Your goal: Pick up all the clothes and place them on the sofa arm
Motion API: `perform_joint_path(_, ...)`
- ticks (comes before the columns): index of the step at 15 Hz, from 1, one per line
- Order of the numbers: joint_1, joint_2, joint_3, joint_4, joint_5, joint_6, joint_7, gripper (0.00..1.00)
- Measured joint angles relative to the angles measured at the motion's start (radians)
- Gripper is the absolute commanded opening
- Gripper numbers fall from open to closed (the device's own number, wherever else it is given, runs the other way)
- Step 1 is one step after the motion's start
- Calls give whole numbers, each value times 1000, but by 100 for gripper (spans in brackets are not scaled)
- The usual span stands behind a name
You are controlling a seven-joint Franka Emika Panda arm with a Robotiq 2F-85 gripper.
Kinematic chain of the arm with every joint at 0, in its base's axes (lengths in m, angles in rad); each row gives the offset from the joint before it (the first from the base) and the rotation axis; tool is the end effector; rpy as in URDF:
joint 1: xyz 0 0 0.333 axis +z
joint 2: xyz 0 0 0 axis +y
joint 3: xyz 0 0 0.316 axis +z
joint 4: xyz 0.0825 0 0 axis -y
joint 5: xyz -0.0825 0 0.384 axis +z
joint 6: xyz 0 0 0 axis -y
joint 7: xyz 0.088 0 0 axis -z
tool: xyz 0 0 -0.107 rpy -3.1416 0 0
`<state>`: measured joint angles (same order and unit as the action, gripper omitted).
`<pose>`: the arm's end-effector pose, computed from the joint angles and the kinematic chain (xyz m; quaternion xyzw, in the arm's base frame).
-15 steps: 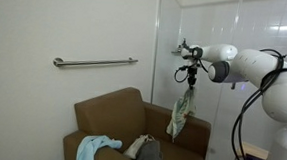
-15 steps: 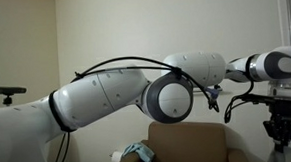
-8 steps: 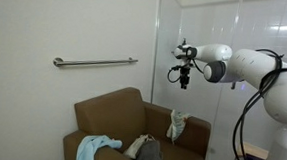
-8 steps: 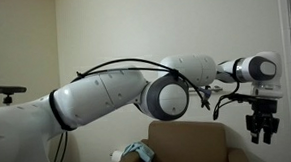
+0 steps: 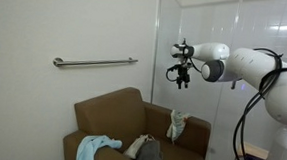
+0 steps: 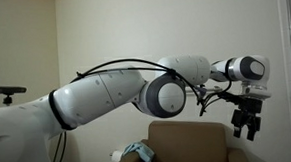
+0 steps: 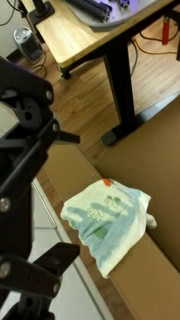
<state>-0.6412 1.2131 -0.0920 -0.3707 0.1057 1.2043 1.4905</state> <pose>0.5954 -0.4596 0.3125 0.4623 -0.8665 -0.1763 0.0657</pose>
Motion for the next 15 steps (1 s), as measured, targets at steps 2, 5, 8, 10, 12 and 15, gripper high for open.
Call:
perform_joint_path(2,3,-9,-5,0,-10,-76,-74,100)
perform_joint_path(5,29,-9,-17,-2,-44,-165,-177,100)
perform_joint_path(8,75,19,-30,-4,-71,-226,-254,100)
perform_joint_path(10,119,63,-36,-5,-86,-250,-287,100)
perform_joint_path(12,166,117,-46,-5,-107,-268,-313,100)
perform_joint_path(15,245,206,-71,-5,-160,-272,-355,100)
